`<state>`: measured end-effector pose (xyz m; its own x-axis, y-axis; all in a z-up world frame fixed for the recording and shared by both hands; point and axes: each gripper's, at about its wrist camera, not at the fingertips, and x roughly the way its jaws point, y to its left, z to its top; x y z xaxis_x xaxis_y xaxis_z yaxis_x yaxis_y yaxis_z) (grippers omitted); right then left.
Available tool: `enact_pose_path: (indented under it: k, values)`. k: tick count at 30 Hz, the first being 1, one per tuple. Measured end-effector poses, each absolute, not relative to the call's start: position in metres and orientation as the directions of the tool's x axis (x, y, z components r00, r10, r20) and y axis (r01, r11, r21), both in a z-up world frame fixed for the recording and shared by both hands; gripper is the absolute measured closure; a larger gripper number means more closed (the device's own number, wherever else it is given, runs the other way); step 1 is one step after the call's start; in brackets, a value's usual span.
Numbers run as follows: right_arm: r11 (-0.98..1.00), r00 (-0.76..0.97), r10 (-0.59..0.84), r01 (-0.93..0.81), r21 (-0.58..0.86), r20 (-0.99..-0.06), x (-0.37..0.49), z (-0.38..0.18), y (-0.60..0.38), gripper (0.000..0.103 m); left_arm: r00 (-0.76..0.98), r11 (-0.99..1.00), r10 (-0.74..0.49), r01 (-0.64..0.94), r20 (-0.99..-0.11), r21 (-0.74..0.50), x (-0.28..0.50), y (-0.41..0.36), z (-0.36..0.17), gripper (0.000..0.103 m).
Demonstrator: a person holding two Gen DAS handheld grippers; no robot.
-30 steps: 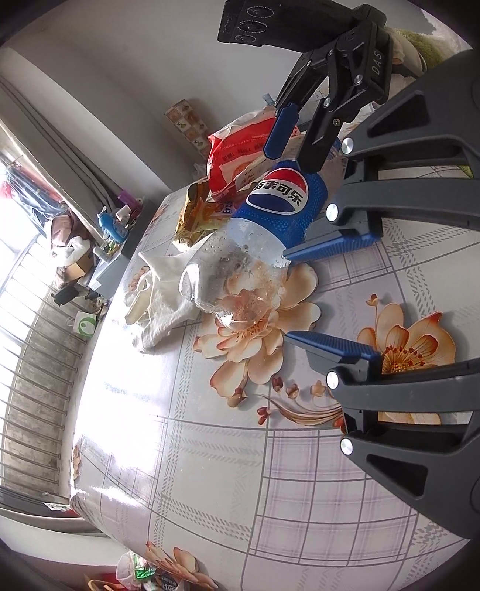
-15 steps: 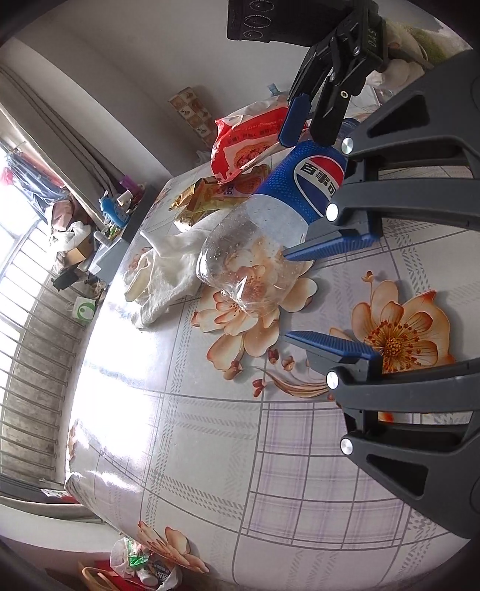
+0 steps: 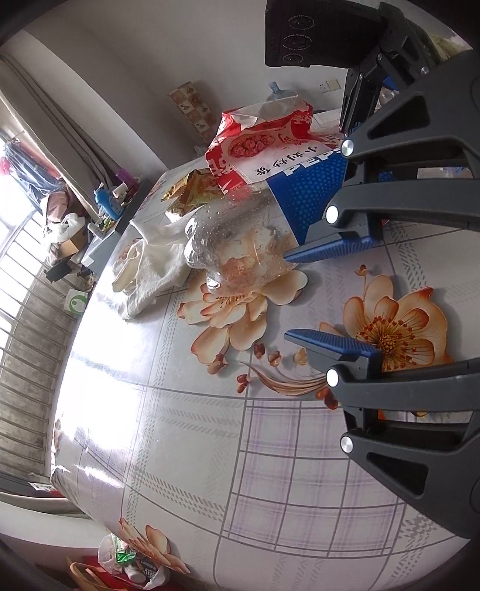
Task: Collect trash
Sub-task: 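Close the right gripper around the Pepsi bottle's blue label, then grasp the red-and-white snack bag with the left gripper while the right gripper holds the Pepsi bottle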
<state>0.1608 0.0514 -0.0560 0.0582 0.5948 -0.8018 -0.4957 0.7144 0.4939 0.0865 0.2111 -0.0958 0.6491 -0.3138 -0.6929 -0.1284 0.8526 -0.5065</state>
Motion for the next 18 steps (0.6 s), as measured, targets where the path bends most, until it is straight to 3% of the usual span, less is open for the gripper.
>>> enact_pose_path:
  k: [9, 18]
  values:
    - [0.685, 0.115, 0.681, -0.450, 0.573, -0.724, 0.152, -0.052, 0.029, 0.042, 0.669, 0.849, -0.349, -0.070, -0.656, -0.523, 0.083, 0.203, -0.084, 0.071]
    - [0.665, 0.323, 0.743, -0.461, 0.588, -0.587, 0.130, 0.016, -0.043, 0.042, 0.686, 0.847, -0.399, 0.022, -0.609, -0.530, 0.096, 0.175, -0.059, 0.071]
